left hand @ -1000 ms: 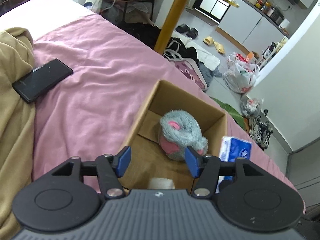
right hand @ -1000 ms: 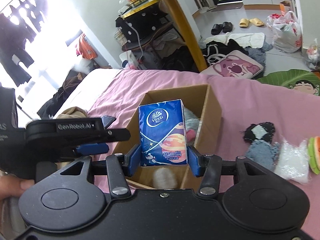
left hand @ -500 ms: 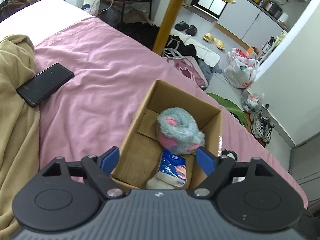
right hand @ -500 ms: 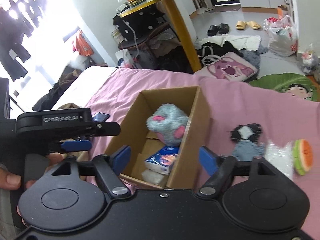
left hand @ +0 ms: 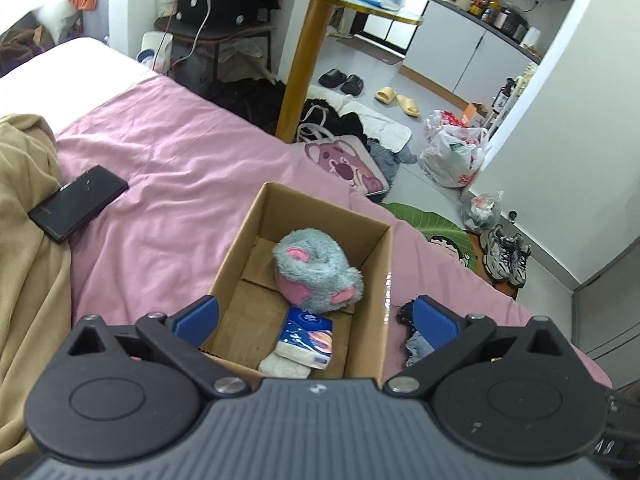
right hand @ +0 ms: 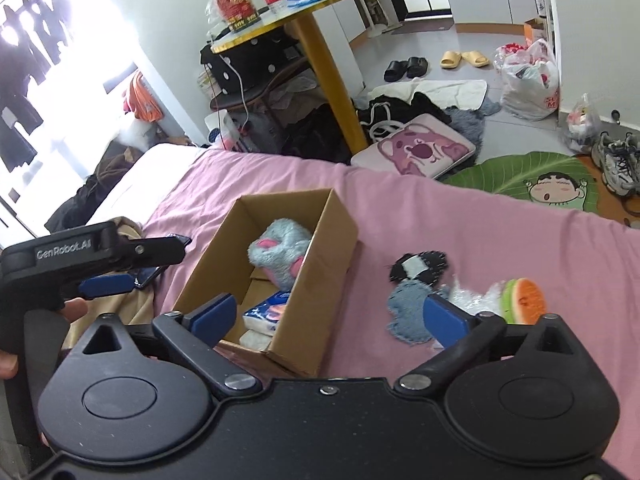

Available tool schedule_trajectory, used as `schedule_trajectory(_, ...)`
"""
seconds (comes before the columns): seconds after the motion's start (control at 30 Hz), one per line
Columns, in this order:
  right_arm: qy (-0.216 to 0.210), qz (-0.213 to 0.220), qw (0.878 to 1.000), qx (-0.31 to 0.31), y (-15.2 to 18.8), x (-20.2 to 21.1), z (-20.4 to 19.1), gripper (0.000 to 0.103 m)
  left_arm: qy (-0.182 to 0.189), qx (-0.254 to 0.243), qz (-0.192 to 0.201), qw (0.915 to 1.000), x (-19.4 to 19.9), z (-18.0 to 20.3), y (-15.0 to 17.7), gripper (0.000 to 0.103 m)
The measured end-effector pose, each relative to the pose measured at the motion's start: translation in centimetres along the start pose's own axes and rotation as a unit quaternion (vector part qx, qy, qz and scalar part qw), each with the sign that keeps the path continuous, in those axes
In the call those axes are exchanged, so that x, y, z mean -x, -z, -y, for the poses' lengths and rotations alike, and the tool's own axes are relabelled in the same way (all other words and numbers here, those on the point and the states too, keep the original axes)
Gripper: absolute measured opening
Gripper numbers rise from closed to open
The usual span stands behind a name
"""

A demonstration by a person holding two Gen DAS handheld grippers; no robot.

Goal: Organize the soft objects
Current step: 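Open both grippers and withdraw them from the box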

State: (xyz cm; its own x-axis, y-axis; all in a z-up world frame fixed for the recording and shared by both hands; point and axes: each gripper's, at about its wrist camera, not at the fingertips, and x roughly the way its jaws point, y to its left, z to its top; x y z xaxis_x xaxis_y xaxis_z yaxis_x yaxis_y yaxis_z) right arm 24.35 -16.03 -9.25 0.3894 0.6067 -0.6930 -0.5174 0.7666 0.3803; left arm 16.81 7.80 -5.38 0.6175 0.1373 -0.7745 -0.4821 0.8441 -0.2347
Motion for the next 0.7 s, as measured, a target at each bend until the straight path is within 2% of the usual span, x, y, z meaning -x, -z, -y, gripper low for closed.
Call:
schedule_trajectory(0.1, 0.006, 0.004, 1.000, 0.009, 0.0, 0.6, 0.8, 0.103, 0.006, -0.006, 0.008, 0.9999, 0.5, 0.5, 0.3, 0.103)
schedule_trajectory(0.37, 0.018, 0.011, 0.999, 0.035, 0.3, 2.2, 2.9, 0.103, 0.008, -0.043, -0.002, 0.9990, 0.7, 2.5, 1.3, 0.103)
schedule_trajectory(0.7, 0.016, 0.011, 0.999, 0.042, 0.3, 3.1, 5.5, 0.103, -0.014, -0.077, -0.008, 0.9969, 0.4, 5.6, 3.1, 0.103)
